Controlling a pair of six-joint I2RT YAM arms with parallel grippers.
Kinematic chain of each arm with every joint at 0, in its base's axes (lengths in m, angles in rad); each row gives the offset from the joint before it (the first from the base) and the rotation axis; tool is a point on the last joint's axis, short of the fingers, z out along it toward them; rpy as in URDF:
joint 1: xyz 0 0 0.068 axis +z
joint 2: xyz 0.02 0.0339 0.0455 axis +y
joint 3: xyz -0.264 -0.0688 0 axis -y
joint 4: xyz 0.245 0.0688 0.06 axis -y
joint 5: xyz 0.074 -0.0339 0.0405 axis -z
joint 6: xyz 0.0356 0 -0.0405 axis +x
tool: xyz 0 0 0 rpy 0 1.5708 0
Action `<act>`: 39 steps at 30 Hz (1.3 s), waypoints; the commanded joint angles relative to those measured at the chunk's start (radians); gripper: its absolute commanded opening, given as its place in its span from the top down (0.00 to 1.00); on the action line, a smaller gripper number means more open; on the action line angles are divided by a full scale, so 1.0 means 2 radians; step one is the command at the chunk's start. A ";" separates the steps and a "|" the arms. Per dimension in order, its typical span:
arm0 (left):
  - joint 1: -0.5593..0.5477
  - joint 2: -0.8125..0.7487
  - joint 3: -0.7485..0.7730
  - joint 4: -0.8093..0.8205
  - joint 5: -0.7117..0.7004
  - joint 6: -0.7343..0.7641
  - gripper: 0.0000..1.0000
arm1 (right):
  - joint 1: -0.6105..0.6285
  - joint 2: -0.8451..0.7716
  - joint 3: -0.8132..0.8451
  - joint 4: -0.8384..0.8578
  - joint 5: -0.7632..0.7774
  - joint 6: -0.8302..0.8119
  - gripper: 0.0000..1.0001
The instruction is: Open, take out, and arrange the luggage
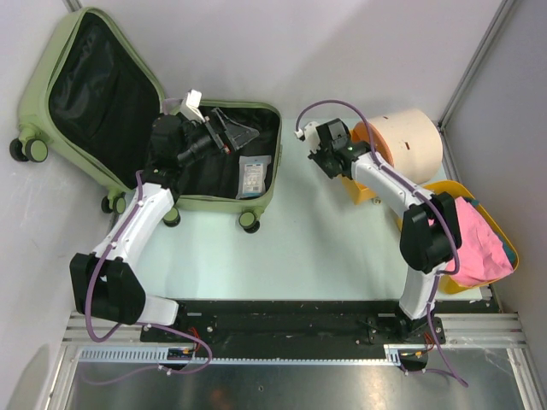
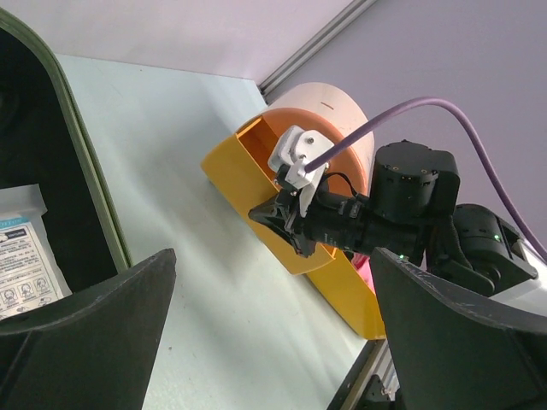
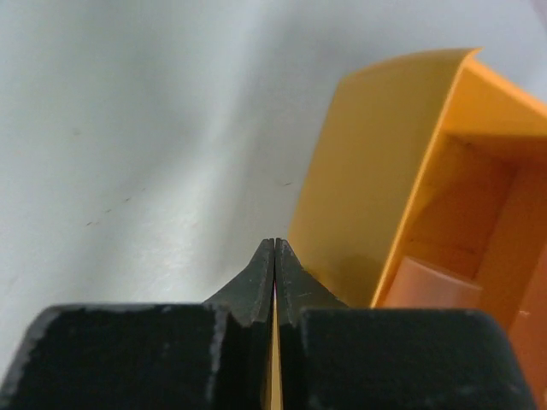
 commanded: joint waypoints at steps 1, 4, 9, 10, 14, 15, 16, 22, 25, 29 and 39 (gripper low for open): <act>-0.001 -0.004 0.005 0.010 0.001 0.014 0.01 | -0.009 -0.011 -0.025 0.060 0.092 -0.067 1.00; 0.001 0.001 0.008 0.010 0.001 0.014 0.01 | -0.031 -0.004 -0.026 0.054 0.102 -0.073 1.00; 0.003 0.009 0.018 0.010 0.004 0.018 0.01 | -0.054 -0.008 -0.033 0.068 0.118 -0.091 0.97; 0.004 0.010 0.019 0.010 0.004 0.018 0.01 | -0.055 -0.009 -0.035 0.070 0.119 -0.100 0.94; 0.004 0.013 0.021 0.010 0.003 0.021 0.01 | -0.061 -0.022 -0.057 0.095 0.126 -0.135 0.87; 0.004 0.013 0.022 0.010 0.004 0.021 0.01 | -0.062 -0.024 -0.061 0.108 0.128 -0.142 0.86; 0.005 0.015 0.023 0.010 0.004 0.022 0.01 | -0.064 -0.024 -0.062 0.112 0.129 -0.151 0.84; 0.005 0.019 0.030 0.008 0.011 0.033 0.00 | -0.041 -0.051 -0.053 0.100 0.070 -0.169 0.61; 0.005 0.023 0.040 -0.003 0.024 0.045 0.00 | -0.022 -0.088 -0.050 0.081 0.013 -0.167 0.48; 0.005 0.023 0.045 -0.012 0.065 0.086 0.00 | -0.021 -0.130 -0.032 0.040 -0.100 -0.180 0.27; 0.002 0.012 0.026 -0.013 0.109 0.168 0.00 | -0.138 -0.184 -0.067 0.000 -0.266 -0.382 0.20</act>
